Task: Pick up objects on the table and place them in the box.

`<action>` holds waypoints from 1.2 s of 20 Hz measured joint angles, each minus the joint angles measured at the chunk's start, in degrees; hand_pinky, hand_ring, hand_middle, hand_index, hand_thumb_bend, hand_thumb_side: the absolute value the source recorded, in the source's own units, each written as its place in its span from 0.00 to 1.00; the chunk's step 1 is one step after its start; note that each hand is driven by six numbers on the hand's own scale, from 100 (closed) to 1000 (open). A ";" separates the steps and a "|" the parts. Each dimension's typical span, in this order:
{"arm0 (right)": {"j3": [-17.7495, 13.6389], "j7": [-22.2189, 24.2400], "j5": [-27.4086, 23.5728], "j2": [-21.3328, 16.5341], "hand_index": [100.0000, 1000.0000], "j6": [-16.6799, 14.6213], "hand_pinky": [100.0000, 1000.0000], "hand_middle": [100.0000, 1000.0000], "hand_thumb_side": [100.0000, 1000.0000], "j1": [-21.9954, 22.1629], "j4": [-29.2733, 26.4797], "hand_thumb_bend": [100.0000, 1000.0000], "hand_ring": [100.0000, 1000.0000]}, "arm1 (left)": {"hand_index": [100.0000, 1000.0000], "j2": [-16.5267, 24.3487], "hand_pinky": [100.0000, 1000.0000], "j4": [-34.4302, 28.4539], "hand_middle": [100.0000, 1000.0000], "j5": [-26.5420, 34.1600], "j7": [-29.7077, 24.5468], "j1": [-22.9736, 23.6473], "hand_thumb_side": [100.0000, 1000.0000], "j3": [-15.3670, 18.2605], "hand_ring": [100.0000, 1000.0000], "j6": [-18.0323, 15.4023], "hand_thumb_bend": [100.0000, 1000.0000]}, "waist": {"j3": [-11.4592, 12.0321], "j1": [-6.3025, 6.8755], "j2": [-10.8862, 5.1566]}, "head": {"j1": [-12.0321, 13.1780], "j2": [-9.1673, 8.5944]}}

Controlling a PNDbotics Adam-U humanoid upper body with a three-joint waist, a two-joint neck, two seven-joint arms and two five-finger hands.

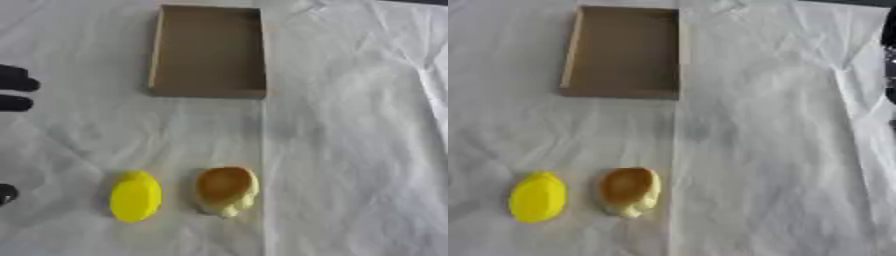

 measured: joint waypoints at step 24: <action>0.73 2.54 -0.39 -0.01 0.87 1.73 0.92 0.63 0.49 1.15 0.00 0.00 0.85 | 0.84 -12.54 0.90 0.00 0.86 0.89 -16.45 -8.40 0.42 -10.65 0.97 11.47 0.35 | 0.44 1.38 -1.43 | -1.34 1.95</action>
